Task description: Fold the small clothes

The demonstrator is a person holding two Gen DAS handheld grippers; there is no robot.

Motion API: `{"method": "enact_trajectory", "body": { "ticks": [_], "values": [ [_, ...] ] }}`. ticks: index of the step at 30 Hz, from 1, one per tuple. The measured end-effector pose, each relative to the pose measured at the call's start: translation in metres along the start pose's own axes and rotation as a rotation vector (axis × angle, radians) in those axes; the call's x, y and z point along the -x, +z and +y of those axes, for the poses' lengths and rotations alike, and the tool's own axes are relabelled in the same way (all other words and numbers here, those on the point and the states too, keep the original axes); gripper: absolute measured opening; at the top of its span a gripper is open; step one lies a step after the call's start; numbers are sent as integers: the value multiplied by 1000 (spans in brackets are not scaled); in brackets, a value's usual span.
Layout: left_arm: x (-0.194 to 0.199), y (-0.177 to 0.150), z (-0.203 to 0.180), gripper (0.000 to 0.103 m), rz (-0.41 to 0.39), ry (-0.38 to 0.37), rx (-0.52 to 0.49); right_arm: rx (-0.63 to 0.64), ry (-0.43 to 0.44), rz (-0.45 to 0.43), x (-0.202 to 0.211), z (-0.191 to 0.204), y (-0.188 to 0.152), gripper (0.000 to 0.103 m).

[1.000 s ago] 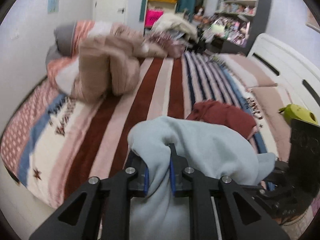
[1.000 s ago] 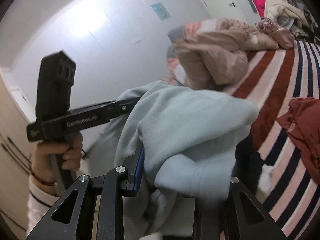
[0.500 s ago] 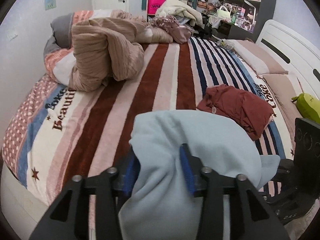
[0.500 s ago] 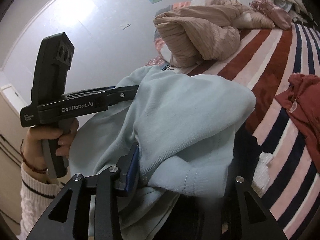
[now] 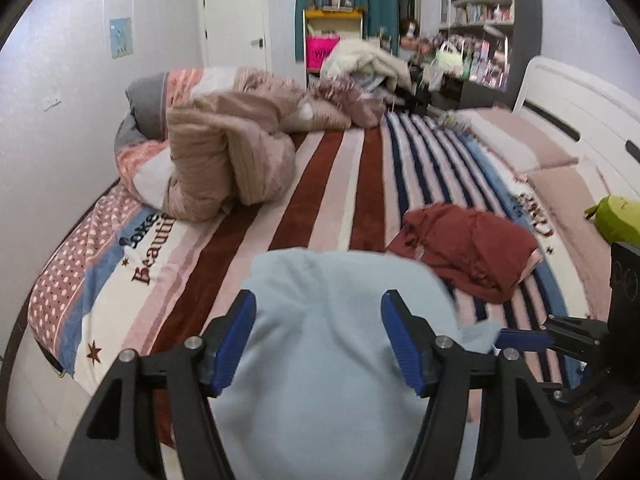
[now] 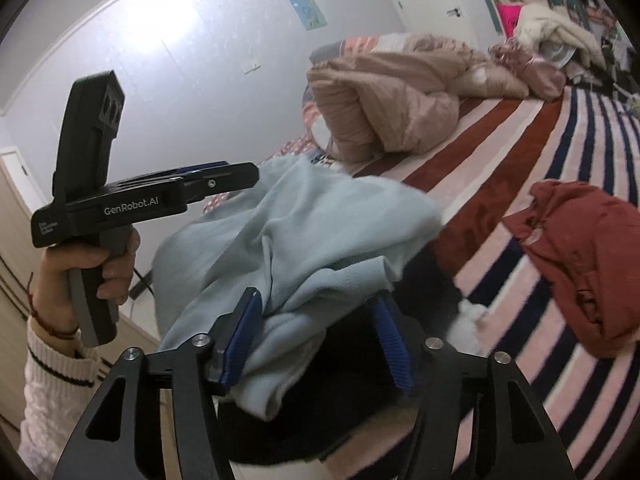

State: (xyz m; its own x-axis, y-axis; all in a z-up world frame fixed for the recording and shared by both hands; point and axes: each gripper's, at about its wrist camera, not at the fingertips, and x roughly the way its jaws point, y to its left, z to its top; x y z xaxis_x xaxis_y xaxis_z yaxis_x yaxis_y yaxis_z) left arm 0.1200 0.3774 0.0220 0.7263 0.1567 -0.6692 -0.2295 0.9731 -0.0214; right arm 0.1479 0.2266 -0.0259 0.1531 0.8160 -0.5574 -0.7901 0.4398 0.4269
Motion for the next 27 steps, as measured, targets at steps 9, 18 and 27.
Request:
{"method": "enact_trajectory", "body": {
  "ticks": [9,18,27],
  "values": [
    [46,-17,-86,66,-165,-61,-11,32,-155,-86,100,-27,-37,64],
    [82,-62,-197,76,-352,-102,-69,35,-371,-183,207,-80,-107,69],
    [105,-128,-275,102,-555,-115,-67,80,-627,-347,315,-98,-194,85]
  ]
}}
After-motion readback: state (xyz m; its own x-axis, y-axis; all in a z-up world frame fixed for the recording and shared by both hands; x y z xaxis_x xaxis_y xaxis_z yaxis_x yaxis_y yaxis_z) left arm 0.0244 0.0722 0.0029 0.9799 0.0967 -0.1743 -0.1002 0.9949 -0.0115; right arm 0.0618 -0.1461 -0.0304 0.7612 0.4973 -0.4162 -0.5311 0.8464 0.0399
